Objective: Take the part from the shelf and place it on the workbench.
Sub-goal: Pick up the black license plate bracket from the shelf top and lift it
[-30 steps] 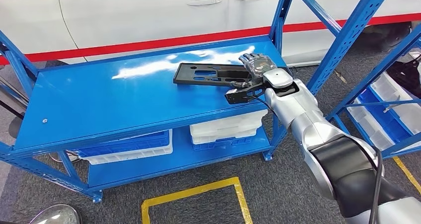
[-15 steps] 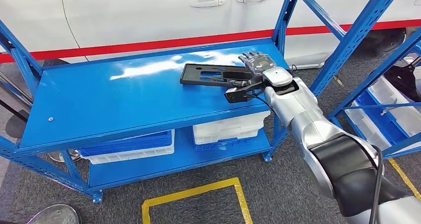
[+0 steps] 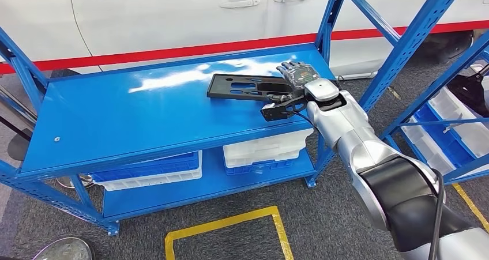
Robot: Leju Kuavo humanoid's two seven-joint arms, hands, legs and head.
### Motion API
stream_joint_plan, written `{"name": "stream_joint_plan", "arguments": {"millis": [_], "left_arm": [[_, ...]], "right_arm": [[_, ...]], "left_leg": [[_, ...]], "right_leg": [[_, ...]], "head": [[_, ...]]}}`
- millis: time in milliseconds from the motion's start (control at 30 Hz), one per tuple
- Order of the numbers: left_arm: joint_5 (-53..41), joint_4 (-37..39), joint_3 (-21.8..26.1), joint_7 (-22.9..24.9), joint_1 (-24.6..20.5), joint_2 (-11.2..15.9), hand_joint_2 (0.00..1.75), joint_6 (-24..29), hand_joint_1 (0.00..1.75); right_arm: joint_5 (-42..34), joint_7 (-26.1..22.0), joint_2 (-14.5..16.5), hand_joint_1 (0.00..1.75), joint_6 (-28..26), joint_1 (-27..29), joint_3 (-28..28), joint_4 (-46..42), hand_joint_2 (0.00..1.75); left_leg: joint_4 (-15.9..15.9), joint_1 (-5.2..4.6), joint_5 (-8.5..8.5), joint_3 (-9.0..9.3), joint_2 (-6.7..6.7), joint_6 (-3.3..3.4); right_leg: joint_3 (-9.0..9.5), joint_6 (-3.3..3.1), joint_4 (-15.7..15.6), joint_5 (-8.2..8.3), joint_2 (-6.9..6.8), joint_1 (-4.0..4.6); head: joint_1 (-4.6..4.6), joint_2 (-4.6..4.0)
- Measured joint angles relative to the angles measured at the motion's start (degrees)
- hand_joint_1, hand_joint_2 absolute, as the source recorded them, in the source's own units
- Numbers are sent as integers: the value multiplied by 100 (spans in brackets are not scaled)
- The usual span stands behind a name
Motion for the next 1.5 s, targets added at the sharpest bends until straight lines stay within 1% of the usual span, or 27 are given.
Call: {"name": "stream_joint_plan", "arguments": {"millis": [233,467,933,1167,1200,1267,1300,1333,1367,1400,1433,1467,1500], "left_arm": [[5,1,0,-103,0,-2,0,65,0],[62,1,0,7,-2,-2,0,-21,0],[29,-1,0,-46,-2,-2,0,-54,0],[-1,-1,0,-46,-1,1,0,-50,0],[-2,-1,0,-45,-1,1,0,-48,0],[-5,0,0,-42,-2,-2,0,-45,0],[-8,1,0,-39,-3,-4,0,-44,0],[-11,1,0,-33,-5,-8,0,-43,0],[-14,0,0,-25,-5,-11,0,-41,0],[-16,0,0,-17,-6,-15,0,-37,0],[-19,-1,0,-8,-6,-16,0,-31,0],[-20,-1,0,-2,-4,-18,0,-26,0],[-21,-1,1,1,-2,-18,0,-22,0]], "right_arm": [[28,0,2,0,28,0,-1,5,0],[86,-8,16,0,50,-1,0,5,0],[98,-18,44,0,56,0,0,5,0],[112,-88,46,0,60,7,-1,15,0],[113,-88,46,0,62,7,-1,17,0],[115,-86,45,0,68,4,-3,21,0],[115,-86,45,0,69,-1,-4,23,0],[117,-86,44,0,72,-7,-5,26,0],[120,-85,43,0,78,-10,-7,31,0],[124,-85,42,0,89,-8,-7,38,0],[130,-85,41,0,99,3,-7,48,0],[137,-85,40,0,108,20,-8,58,0],[143,-85,39,0,114,34,-8,68,0]], "left_leg": [[0,0,1,-5,0,-1],[0,1,2,-6,0,-2],[0,0,2,-6,0,-2],[76,-22,-26,-46,-3,39],[78,-24,-29,-48,-3,47],[25,-1,-9,-19,6,85],[-17,16,8,8,14,111],[-58,34,25,35,24,136],[-79,42,32,53,31,152],[-82,42,30,58,34,163],[-75,41,20,60,35,164],[-63,40,4,66,33,160],[-48,42,-17,77,30,149]], "right_leg": [[-18,-1,20,-1,2,5],[-19,-1,26,-1,2,4],[-21,-1,26,-1,3,3],[-30,44,29,-3,1,-24],[-26,56,21,0,1,-23],[-10,93,20,-15,3,-24],[-35,108,93,-77,2,-26],[-117,121,284,-199,3,-28],[-265,132,597,-370,2,-35],[-471,144,999,-556,1,-35],[-678,160,1385,-692,1,-38],[-823,171,1627,-729,0,-46],[-862,177,1652,-647,-3,-57]], "head": [[0,0],[0,0],[1,0],[-1,0],[-1,0],[0,0],[2,0],[3,0],[3,0],[4,0],[3,0],[3,0],[3,0]]}}
